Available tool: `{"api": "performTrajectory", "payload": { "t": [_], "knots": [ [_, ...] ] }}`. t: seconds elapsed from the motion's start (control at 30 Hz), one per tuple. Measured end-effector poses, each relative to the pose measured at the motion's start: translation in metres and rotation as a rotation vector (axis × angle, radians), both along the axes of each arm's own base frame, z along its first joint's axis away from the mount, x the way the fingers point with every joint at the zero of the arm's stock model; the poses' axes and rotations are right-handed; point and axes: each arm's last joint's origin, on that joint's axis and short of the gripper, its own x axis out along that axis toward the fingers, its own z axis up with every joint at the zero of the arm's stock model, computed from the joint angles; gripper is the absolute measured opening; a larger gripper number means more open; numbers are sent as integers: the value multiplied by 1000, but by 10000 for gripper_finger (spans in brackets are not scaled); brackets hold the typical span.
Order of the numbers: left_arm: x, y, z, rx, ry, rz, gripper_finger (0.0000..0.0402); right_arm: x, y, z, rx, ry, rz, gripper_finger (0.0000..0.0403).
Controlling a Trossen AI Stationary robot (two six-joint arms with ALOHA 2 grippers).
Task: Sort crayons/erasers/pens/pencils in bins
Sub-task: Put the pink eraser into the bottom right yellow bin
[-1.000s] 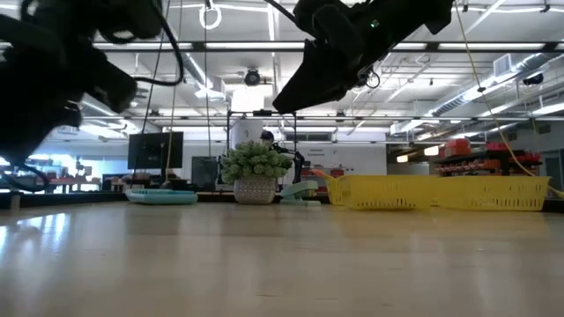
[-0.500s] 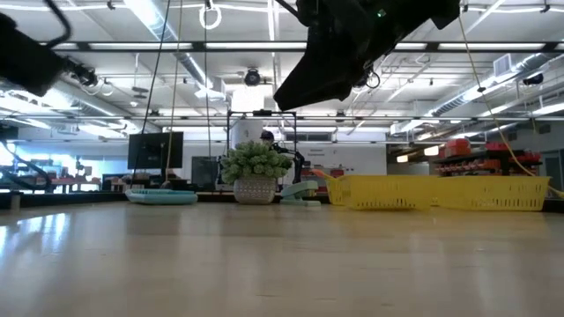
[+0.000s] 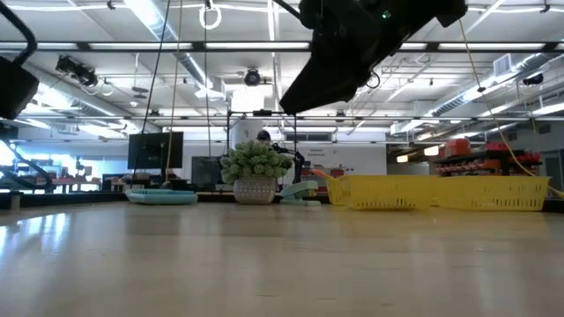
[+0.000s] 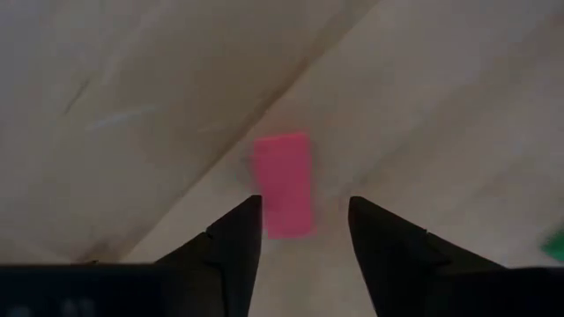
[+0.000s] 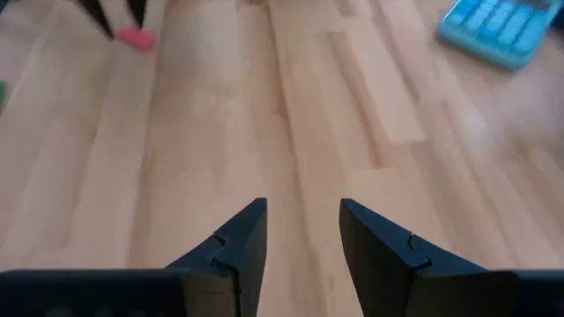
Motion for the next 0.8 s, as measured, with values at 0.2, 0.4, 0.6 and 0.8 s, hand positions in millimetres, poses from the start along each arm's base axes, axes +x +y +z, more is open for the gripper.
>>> {"api": "performTrajectory", "payload": {
  "t": [0.2,0.4,0.6,0.8],
  "knots": [
    [1,3,-8,32,54,11,211,-8,14,-5,1,65,40,149],
    [4,2,-9,20,40,9,228,-10,23,-5,0,67,67,149],
    [5,0,-19,40,83,-2,211,-11,24,-6,8,78,62,149],
    [6,2,-19,42,91,-38,169,-12,23,-6,10,85,57,149]
  ]
}}
